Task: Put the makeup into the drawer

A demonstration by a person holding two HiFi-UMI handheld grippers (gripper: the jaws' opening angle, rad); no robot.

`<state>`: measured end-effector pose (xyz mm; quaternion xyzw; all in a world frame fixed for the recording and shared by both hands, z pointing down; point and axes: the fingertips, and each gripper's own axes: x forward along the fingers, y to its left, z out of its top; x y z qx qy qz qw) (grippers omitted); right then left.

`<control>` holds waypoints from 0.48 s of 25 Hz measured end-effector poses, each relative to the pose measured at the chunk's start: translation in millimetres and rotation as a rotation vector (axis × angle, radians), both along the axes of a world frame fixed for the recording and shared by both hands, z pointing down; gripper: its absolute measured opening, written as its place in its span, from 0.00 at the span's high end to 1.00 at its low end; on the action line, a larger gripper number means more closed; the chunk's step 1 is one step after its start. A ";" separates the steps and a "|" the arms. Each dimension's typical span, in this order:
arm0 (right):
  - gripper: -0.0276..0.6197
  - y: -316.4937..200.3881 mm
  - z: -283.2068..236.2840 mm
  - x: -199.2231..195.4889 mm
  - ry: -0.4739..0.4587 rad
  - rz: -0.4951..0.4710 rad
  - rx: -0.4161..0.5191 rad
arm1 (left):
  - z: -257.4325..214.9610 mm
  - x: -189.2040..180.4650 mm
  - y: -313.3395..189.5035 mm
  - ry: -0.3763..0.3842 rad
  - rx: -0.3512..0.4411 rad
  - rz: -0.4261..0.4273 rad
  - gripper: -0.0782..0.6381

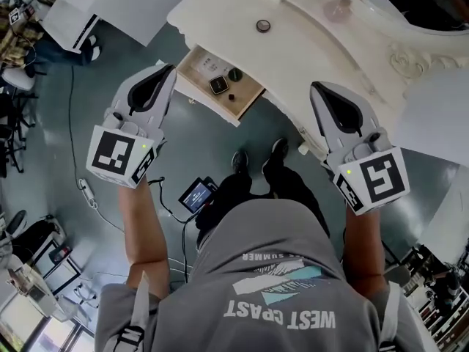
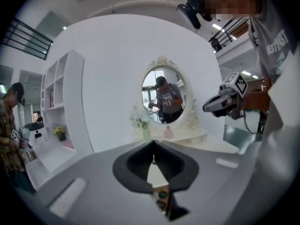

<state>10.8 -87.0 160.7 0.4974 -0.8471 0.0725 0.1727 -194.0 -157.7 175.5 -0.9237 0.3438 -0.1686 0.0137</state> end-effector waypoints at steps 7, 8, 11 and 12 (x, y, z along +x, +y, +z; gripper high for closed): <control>0.96 21.5 -33.9 -5.8 0.007 -0.001 0.071 | -60.2 -9.0 38.9 0.040 0.126 -0.006 0.89; 0.96 24.8 -37.8 -5.9 0.007 0.000 0.079 | -66.8 -10.0 43.2 0.049 0.136 -0.005 0.89; 0.96 34.7 -48.9 -4.7 0.009 0.009 0.098 | -82.0 -11.6 54.8 0.065 0.159 -0.002 0.89; 0.96 38.5 -52.0 -4.1 0.009 0.012 0.101 | -85.0 -11.8 58.7 0.067 0.162 0.000 0.89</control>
